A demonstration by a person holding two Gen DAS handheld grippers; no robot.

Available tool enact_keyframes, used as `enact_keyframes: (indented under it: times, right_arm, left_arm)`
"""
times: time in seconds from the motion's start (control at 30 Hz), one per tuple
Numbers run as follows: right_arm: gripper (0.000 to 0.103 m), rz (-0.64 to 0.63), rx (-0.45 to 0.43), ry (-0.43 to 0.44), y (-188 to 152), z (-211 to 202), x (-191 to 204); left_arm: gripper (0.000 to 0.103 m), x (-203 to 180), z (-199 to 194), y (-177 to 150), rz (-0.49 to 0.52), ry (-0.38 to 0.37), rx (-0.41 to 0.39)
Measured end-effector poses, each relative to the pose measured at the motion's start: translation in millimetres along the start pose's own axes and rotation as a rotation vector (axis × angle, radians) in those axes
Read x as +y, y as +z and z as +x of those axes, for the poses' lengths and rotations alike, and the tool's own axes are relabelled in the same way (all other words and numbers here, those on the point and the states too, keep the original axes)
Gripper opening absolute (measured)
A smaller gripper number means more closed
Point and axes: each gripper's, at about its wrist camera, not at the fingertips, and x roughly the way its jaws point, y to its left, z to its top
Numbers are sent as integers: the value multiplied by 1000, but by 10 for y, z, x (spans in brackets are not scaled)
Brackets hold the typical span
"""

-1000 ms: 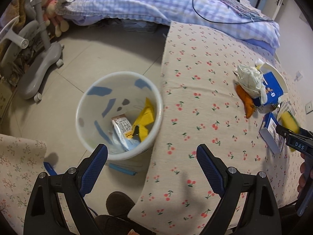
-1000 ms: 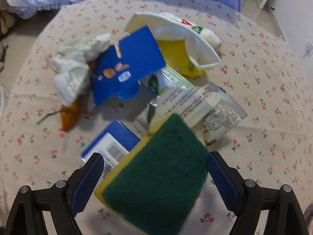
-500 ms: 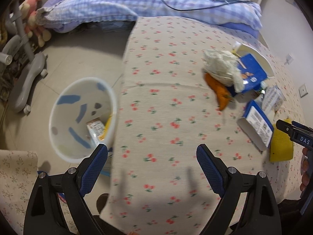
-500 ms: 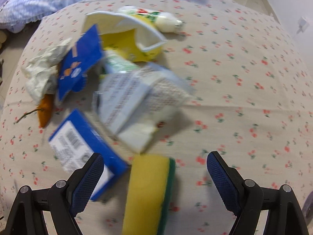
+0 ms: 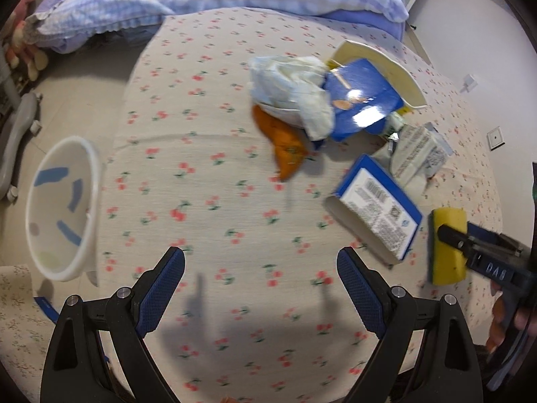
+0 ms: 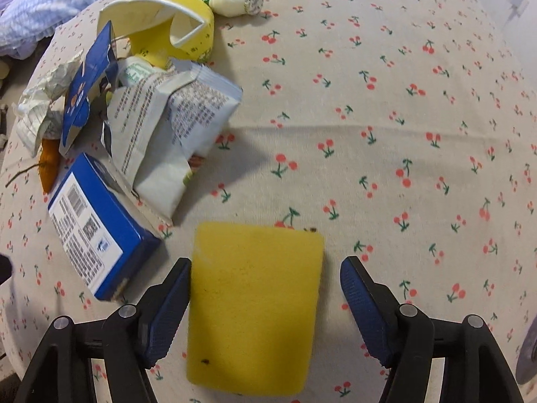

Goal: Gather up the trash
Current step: 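Grasp the yellow-green sponge with the right tool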

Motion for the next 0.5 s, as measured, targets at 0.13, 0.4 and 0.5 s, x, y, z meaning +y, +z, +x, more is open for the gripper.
enact_keyframes:
  times: [0.13, 0.4, 0.5]
  right_arm:
    - [62, -32, 23, 21, -60, 51, 14]
    - [58, -70, -17, 6, -78, -65, -99]
    - [59, -40, -23, 7, -77, -112, -285]
  left_arm:
    - [94, -177, 64, 31, -4, -13, 10]
    - [94, -446, 163, 84, -85, -114, 56]
    - [93, -545, 190, 112, -116, -137, 53]
